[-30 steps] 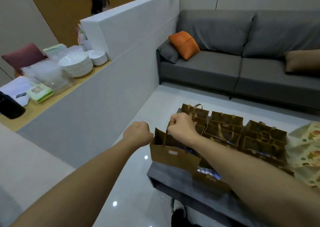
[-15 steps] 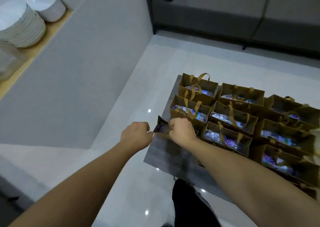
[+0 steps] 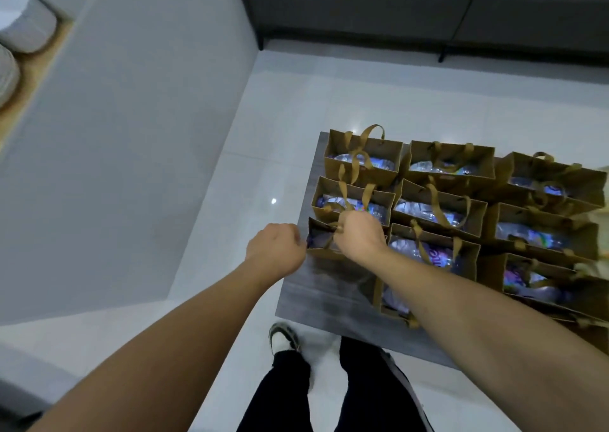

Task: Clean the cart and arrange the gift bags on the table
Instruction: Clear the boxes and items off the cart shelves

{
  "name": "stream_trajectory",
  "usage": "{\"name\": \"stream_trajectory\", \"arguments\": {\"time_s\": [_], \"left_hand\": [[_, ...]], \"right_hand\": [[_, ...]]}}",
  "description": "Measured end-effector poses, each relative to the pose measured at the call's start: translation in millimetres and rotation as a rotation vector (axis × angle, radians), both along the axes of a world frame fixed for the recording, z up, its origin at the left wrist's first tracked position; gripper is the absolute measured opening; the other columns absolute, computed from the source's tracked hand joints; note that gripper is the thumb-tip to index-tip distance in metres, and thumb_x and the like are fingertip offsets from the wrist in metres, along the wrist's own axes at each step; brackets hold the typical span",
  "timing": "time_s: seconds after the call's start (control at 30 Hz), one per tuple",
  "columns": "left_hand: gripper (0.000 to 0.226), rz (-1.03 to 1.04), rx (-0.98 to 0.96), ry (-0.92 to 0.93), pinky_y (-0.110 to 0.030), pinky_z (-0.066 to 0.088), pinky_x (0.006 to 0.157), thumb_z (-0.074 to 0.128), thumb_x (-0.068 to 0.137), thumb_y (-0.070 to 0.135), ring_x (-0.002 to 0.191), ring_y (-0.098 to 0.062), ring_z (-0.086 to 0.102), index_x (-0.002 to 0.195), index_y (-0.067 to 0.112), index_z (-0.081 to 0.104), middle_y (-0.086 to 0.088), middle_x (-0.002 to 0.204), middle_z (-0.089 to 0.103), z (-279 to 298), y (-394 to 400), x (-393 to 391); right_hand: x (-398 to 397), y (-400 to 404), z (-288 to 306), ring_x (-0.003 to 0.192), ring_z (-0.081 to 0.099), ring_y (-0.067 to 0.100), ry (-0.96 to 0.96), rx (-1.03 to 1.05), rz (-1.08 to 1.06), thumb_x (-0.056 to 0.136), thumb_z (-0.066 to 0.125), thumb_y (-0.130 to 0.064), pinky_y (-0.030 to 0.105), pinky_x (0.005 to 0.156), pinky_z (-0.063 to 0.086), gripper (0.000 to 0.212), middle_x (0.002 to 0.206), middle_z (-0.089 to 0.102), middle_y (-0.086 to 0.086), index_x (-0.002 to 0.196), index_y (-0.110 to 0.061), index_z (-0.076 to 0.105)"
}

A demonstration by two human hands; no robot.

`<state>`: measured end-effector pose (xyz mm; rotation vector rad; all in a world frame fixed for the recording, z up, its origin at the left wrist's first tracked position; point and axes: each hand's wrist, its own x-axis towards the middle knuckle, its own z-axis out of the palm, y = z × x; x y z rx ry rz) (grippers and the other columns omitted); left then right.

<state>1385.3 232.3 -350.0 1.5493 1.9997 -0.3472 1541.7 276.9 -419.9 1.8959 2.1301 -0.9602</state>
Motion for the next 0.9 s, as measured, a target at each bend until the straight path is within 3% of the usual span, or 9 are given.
{"name": "stream_trajectory", "arguments": {"time_s": [0.13, 0.3, 0.43, 0.53, 0.67, 0.8, 0.9], "left_hand": [[0.027, -0.089, -0.004, -0.014, -0.029, 0.051, 0.077, 0.052, 0.102, 0.038, 0.092, -0.019, 0.060, 0.118, 0.020, 0.065, -0.003, 0.111, 0.067, 5, 8, -6], [0.022, -0.214, 0.074, -0.094, -0.032, 0.055, 0.079, 0.055, 0.099, 0.036, 0.091, -0.020, 0.061, 0.108, 0.020, 0.068, -0.004, 0.105, 0.067, 33, 35, -7], [0.020, -0.391, 0.178, -0.186, -0.029, 0.048, 0.068, 0.056, 0.097, 0.034, 0.084, -0.018, 0.060, 0.096, 0.019, 0.069, -0.002, 0.091, 0.065, 70, 51, 9], [0.018, -0.545, 0.279, -0.257, -0.030, 0.050, 0.068, 0.057, 0.098, 0.033, 0.083, -0.014, 0.059, 0.102, 0.020, 0.068, 0.001, 0.095, 0.065, 96, 53, 33], [0.016, -0.779, 0.346, -0.371, -0.024, 0.045, 0.064, 0.058, 0.099, 0.033, 0.084, -0.010, 0.057, 0.107, 0.021, 0.065, 0.003, 0.096, 0.063, 133, 26, 81], [0.020, -0.994, 0.403, -0.441, -0.037, 0.057, 0.081, 0.058, 0.096, 0.034, 0.091, -0.017, 0.060, 0.108, 0.019, 0.065, 0.000, 0.101, 0.063, 176, -20, 134], [0.020, -1.160, 0.453, -0.450, -0.030, 0.052, 0.072, 0.057, 0.096, 0.036, 0.090, -0.016, 0.059, 0.110, 0.022, 0.063, 0.001, 0.102, 0.062, 205, -60, 176]], "right_hand": [[-4, -2, 9, 0.089, 0.065, 0.025, -0.054, 0.044, -0.035, 0.089, 0.067, -0.022, 0.041, 0.082, 0.057, 0.009, 0.088, 0.067, 0.003, 0.097, -0.019, 0.070], [3, -13, 49, 0.114, 0.054, 0.030, -0.106, 0.122, -0.118, 0.089, 0.066, -0.030, 0.043, 0.096, 0.045, 0.033, 0.113, 0.067, 0.004, 0.122, -0.025, 0.065], [23, -35, 99, 0.121, 0.048, 0.031, -0.148, 0.206, -0.275, 0.092, 0.063, -0.034, 0.047, 0.100, 0.040, 0.039, 0.122, 0.064, 0.005, 0.130, -0.026, 0.060], [42, -66, 137, 0.126, 0.046, 0.032, -0.198, 0.258, -0.420, 0.092, 0.064, -0.035, 0.048, 0.103, 0.039, 0.049, 0.129, 0.060, 0.005, 0.139, -0.026, 0.053], [68, -127, 182, 0.126, 0.045, 0.031, -0.278, 0.309, -0.639, 0.090, 0.067, -0.040, 0.046, 0.105, 0.038, 0.058, 0.130, 0.058, 0.005, 0.144, -0.027, 0.049], [98, -192, 222, 0.127, 0.046, 0.032, -0.290, 0.385, -0.852, 0.090, 0.065, -0.040, 0.045, 0.106, 0.039, 0.061, 0.132, 0.058, 0.008, 0.146, -0.027, 0.046], [120, -244, 247, 0.131, 0.042, 0.033, -0.283, 0.442, -1.000, 0.090, 0.066, -0.039, 0.044, 0.108, 0.037, 0.064, 0.138, 0.053, 0.010, 0.149, -0.028, 0.043]]}}
